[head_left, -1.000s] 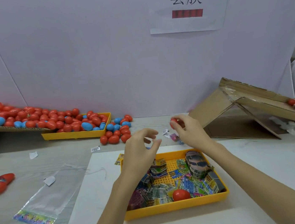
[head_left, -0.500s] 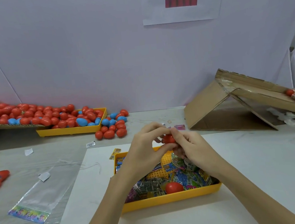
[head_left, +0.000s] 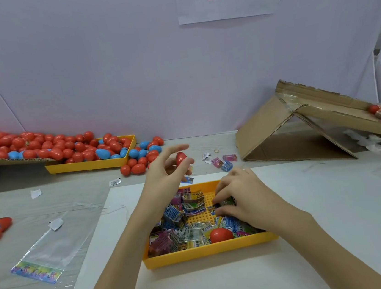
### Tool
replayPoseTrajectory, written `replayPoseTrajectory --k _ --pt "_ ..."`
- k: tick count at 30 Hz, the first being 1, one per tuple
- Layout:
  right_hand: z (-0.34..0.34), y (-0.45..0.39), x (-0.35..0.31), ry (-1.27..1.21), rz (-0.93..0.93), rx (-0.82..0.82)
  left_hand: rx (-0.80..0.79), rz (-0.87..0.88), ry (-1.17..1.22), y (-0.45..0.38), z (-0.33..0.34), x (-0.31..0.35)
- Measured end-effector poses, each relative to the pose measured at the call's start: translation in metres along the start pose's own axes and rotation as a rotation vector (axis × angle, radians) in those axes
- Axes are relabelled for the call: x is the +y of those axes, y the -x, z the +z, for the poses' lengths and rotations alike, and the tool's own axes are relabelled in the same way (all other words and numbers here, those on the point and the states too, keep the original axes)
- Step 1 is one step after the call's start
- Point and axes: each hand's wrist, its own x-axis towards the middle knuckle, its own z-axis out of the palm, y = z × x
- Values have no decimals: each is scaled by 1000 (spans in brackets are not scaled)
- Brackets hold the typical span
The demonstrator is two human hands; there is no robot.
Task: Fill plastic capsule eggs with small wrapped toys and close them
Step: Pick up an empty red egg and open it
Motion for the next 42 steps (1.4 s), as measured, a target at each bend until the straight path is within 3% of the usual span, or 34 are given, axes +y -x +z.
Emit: replayPoseTrajectory --k 10,12,15,17,19,22,30,35,39,42 --pt "8 -2 -3 -63 -36 32 -58 -39 -33 1 5 1" --pt "8 -1 -2 -126 -61 113 -71 -32 -7 2 7 4" --pt "1 0 -2 -494 -17 408 -60 -33 30 1 7 7" --pt "-7 2 0 -907 155 471 -91 -39 -42 0 8 7" --pt "-11 3 1 -1308 335 360 -149 32 -162 4 11 8" --pt "-12 3 6 -1643 451 220 -161 354 -425 13 18 10" --pt "-17 -1 0 -2001 647 136 -33 653 -612 9 18 6" --pt "-21 2 0 -2070 596 135 7 702 -675 10 21 6" --pt "-19 4 -1 -1499 445 236 -63 576 -542 13 24 11" --pt "-26 8 -2 -1218 273 226 -124 518 -526 12 21 12"
